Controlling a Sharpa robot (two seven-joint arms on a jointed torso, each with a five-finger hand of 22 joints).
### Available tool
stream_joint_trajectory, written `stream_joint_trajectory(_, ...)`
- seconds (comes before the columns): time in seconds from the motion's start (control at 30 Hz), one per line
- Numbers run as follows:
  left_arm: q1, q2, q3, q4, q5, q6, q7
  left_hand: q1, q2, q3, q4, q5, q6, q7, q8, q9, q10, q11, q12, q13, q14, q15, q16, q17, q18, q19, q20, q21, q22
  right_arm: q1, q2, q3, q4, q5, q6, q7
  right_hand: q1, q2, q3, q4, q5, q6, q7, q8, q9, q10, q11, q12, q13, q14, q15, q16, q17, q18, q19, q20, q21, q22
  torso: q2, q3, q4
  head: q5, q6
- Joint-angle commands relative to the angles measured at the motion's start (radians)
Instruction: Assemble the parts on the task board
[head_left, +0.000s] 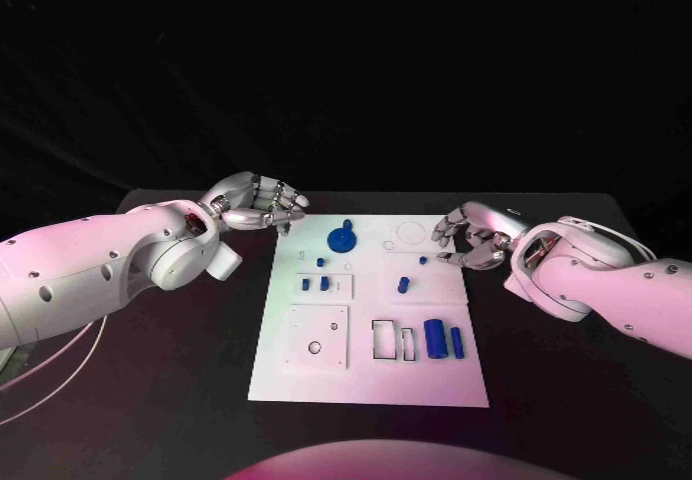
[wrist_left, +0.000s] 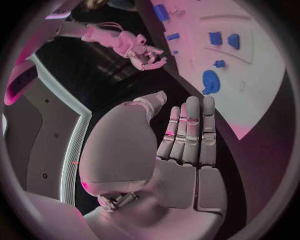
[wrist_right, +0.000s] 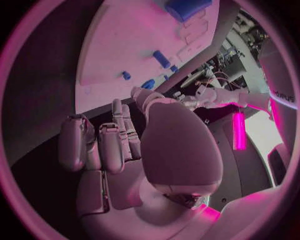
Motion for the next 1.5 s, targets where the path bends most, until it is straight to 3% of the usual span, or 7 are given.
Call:
stream_joint_trajectory(0.03, 0.000, -0.010, 0.000, 0.028, 0.290, -0.039, 0.109, -0.011, 0.011, 0.006, -0.017, 0.006, 0.025, 0.002, 0.009, -0.001, 0.030, -0.003, 0.010, -0.006, 0.007, -0.004, -0.010, -0.005, 0.020, -0.006, 0.002, -0.017, -0.015, -0.001, 0.016, 0.000, 0.000, -0.243, 0.128, -0.086, -0.006, -0.007, 0.003, -0.012, -0.004, 0.010, -0.001, -0.003, -0.004, 0.001, 0.000, -0.006, -0.011, 0.040, 0.005, 0.010, 0.043, 0.011, 0.009, 0.002, 0.017, 0.187, 0.001, -0.0012, 0.0006, -0.011, 0.007)
stream_joint_trajectory(0.07, 0.000, -0.013, -0.001, 0.035, 0.305, -0.048, 0.114, -0.006, 0.020, 0.014, -0.029, 0.007, 0.041, 0.009, 0.014, 0.000, 0.042, -0.004, 0.008, -0.011, 0.017, -0.007, -0.014, -0.007, 0.020, 0.000, -0.001, -0.020, -0.021, -0.001, 0.022, 0.000, -0.001, -0.264, 0.135, -0.097, -0.004, -0.006, 0.014, -0.023, -0.005, 0.015, -0.002, -0.004, -0.009, 0.009, 0.000, -0.013, -0.024, 0.044, 0.004, 0.015, 0.048, 0.009, 0.015, 0.001, 0.027, 0.190, 0.001, -0.0012, 0.0006, -0.011, 0.007)
stream_joint_trajectory(0.13, 0.000, -0.017, -0.002, 0.044, 0.326, -0.056, 0.120, -0.008, 0.019, 0.016, -0.038, 0.007, 0.051, 0.013, 0.016, 0.000, 0.043, -0.003, 0.002, -0.017, 0.019, -0.005, -0.020, -0.010, 0.020, 0.003, -0.001, -0.023, -0.026, -0.001, 0.031, 0.000, -0.004, -0.291, 0.145, -0.115, -0.005, -0.004, 0.049, -0.043, -0.072, 0.020, -0.001, -0.010, -0.022, 0.018, 0.001, -0.028, -0.048, 0.046, 0.005, 0.017, 0.049, 0.008, 0.019, 0.000, 0.033, 0.191, 0.001, -0.0007, 0.0009, -0.015, 0.008)
stream_joint_trajectory(0.17, 0.000, -0.019, -0.003, 0.048, 0.334, -0.060, 0.123, -0.009, 0.020, 0.017, -0.038, 0.008, 0.052, 0.013, 0.016, 0.000, 0.043, -0.002, 0.001, -0.018, 0.019, -0.005, -0.020, -0.010, 0.020, 0.004, -0.001, -0.024, -0.026, -0.001, 0.037, 0.000, -0.006, -0.303, 0.149, -0.123, -0.013, -0.006, 0.061, -0.049, -0.080, 0.023, 0.001, -0.012, -0.027, 0.023, 0.001, -0.033, -0.058, 0.047, 0.006, 0.018, 0.050, 0.007, 0.022, 0.000, 0.039, 0.193, 0.001, -0.0006, 0.0010, -0.016, 0.009)
stream_joint_trajectory(0.67, -0.001, -0.021, -0.005, 0.069, 0.362, -0.065, 0.124, -0.010, 0.022, 0.019, -0.046, 0.010, 0.051, 0.015, 0.013, -0.002, 0.042, -0.001, -0.004, -0.024, 0.021, -0.004, -0.025, -0.012, 0.019, 0.006, -0.001, -0.026, -0.031, -0.007, 0.105, -0.004, -0.039, -0.347, 0.135, -0.160, -0.050, -0.001, 0.113, -0.069, -0.089, 0.043, 0.010, -0.014, -0.044, 0.053, 0.007, -0.048, -0.093, 0.052, 0.010, 0.022, 0.052, -0.002, 0.043, 0.006, 0.082, 0.205, 0.002, -0.0005, 0.0011, -0.023, 0.004)
stream_joint_trajectory(1.07, -0.001, -0.022, -0.005, 0.069, 0.363, -0.082, 0.111, -0.013, 0.021, 0.022, -0.075, 0.015, 0.024, 0.028, 0.002, -0.007, 0.007, 0.012, -0.025, -0.041, 0.021, 0.004, -0.036, -0.015, 0.017, 0.012, 0.003, -0.031, -0.039, -0.013, 0.121, -0.004, -0.029, -0.335, 0.149, -0.153, -0.076, 0.005, 0.172, -0.098, -0.088, 0.073, 0.000, -0.004, -0.050, 0.101, -0.002, -0.061, -0.119, 0.057, 0.003, 0.034, 0.065, -0.012, 0.065, 0.001, 0.132, 0.219, 0.001, -0.0009, 0.0001, -0.020, -0.002)
stream_joint_trajectory(1.5, 0.000, -0.022, -0.005, 0.069, 0.363, -0.078, 0.100, -0.013, 0.023, 0.022, -0.077, 0.015, 0.024, 0.028, 0.003, -0.007, 0.005, 0.013, -0.024, -0.041, 0.021, 0.005, -0.036, -0.015, 0.017, 0.012, 0.004, -0.031, -0.039, -0.020, 0.132, -0.004, -0.037, -0.331, 0.170, -0.161, -0.089, 0.012, 0.200, -0.120, -0.088, 0.092, -0.008, 0.007, -0.046, 0.134, -0.010, -0.066, -0.127, 0.058, -0.003, 0.037, 0.067, -0.018, 0.078, -0.005, 0.164, 0.227, 0.002, -0.0002, 0.0012, -0.016, -0.007)
